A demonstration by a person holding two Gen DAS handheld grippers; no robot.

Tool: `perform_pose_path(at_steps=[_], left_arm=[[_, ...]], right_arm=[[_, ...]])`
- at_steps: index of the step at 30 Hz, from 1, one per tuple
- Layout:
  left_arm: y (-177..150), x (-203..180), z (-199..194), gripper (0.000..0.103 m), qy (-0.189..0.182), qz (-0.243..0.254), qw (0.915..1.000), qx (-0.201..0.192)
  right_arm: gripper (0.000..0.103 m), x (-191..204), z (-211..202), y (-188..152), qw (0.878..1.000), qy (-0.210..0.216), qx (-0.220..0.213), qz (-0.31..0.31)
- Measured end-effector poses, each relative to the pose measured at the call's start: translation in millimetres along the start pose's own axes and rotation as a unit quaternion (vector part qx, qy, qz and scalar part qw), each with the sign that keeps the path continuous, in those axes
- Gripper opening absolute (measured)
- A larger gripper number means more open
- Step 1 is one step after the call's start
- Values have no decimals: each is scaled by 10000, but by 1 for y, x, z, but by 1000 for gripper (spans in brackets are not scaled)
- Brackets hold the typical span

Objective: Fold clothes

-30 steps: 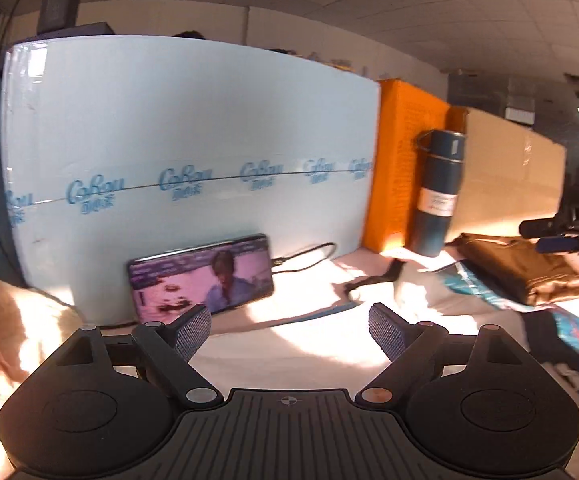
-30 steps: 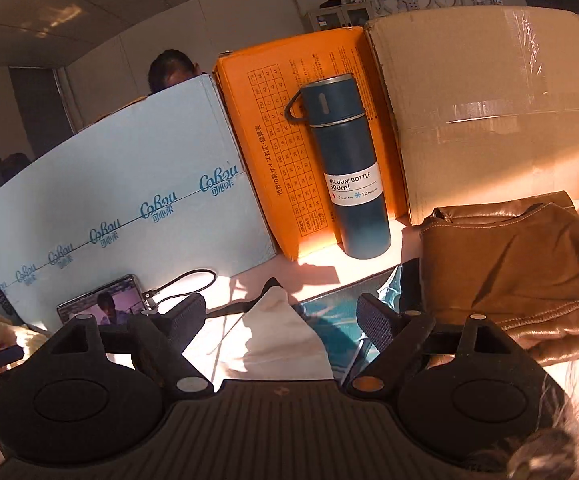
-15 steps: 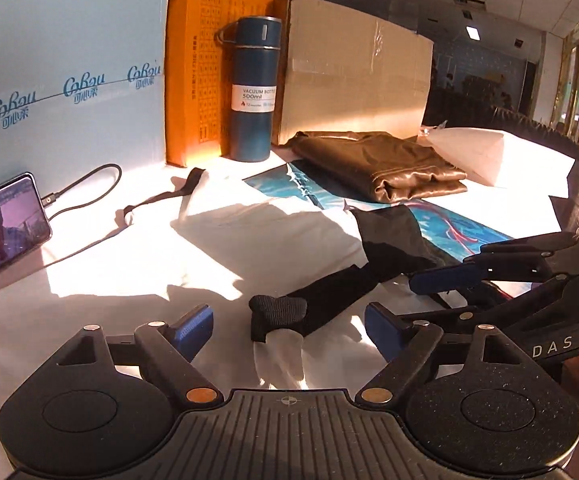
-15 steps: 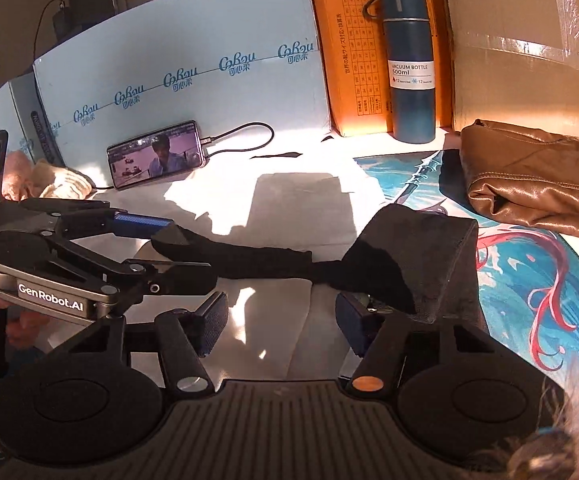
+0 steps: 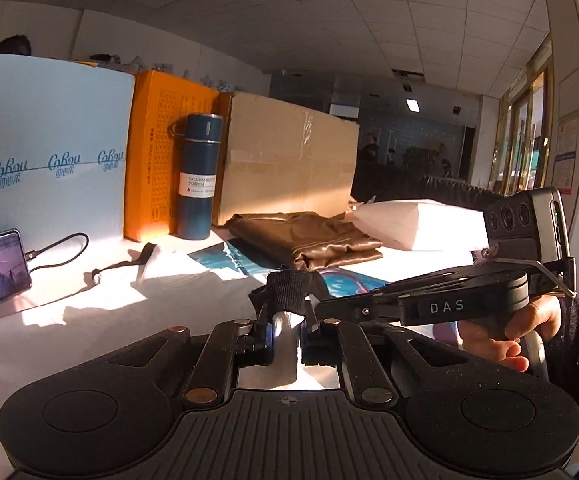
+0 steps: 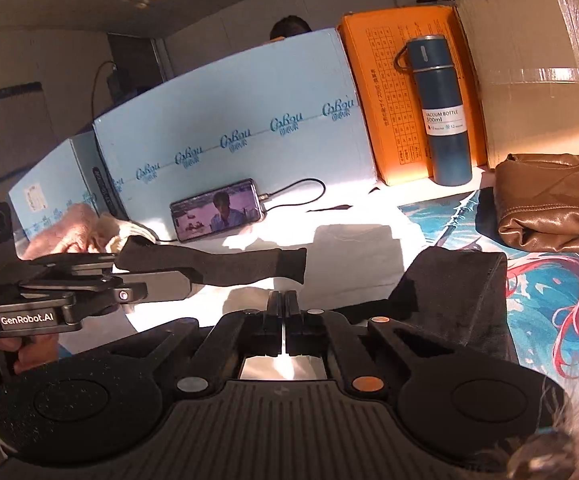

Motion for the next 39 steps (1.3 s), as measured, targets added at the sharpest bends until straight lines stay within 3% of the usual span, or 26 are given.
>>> perform_pose_path(at_steps=[4, 8, 13, 17, 20, 21, 23, 24, 26, 27, 29, 31, 33, 35, 36, 37, 38, 39], left_arm=[[-11, -28, -37, 10, -469, 40, 9986, -260], [-34, -57, -70, 10, -723, 409, 9965, -106], [-66, -77, -87, 11, -532, 671, 9940, 680], [-83, -85, -94, 19, -375, 738, 9885, 1262], [-82, -82, -114, 28, -617, 453, 9921, 992], [-81, -81, -121, 37, -705, 351, 9930, 874], [-74, -66, -141, 59, -392, -95, 9988, 268], [-70, -54, -151, 68, -42, -383, 9992, -55], [-63, -21, -166, 69, 903, -1073, 9888, -520], [-60, -3, -170, 68, 1393, -1415, 9779, -655], [-57, 33, -173, 66, 2257, -2083, 9483, -801], [-60, 67, -173, 64, 2738, -2711, 9186, -872], [-61, 91, -167, 59, 2833, -3194, 9004, -838], [-63, 105, -156, 58, 3047, -3232, 8944, -531], [-64, 111, -150, 49, 3160, -3214, 8919, -363], [-65, 114, -146, 23, 3252, -3125, 8923, -194], [-67, 117, -142, 8, 3333, -3001, 8938, -25], [-69, 115, -144, 1, 3313, -2969, 8956, -35]], right_arm=[[2, 23, -60, -2, 9970, 557, -522, -78], [2, 51, -108, -21, 9908, 1108, -669, -402], [2, 73, -126, -57, 9835, 1675, -142, -668], [2, 85, -122, -89, 9756, 1816, 695, -1022], [3, 98, -121, -105, 9608, 2062, 1228, -1388], [6, 101, -123, -103, 9570, 2206, 1229, -1428], [37, 102, -124, -91, 9577, 2334, 997, -1359], [43, 102, -123, -83, 9599, 2343, 845, -1290], [45, 102, -110, -68, 9666, 2205, 584, -1165], [47, 102, -103, -61, 9698, 2128, 460, -1103], [57, 102, -83, -48, 9783, 1815, 318, -950], [59, 102, -65, -41, 9837, 1654, 148, -692], [60, 104, -51, -38, 9862, 1624, -16, -336], [61, 107, -42, -41, 9860, 1662, -53, -119], [61, 108, -40, -42, 9855, 1696, -11, -95], [62, 109, -38, -44, 9849, 1731, 30, -71], [63, 110, -36, -46, 9844, 1758, 72, -51], [63, 109, -35, -47, 9852, 1709, 111, -73]])
Point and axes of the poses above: each gripper's, at about its wrist camera, not at the fingertips, and z roughly the way its jaws point, x to its left, y to its top, the point moved 4 cm from there along z, roughly the way its jaws point, and after that the axes turned 6 degrees about -y, right-handed, at the moved point
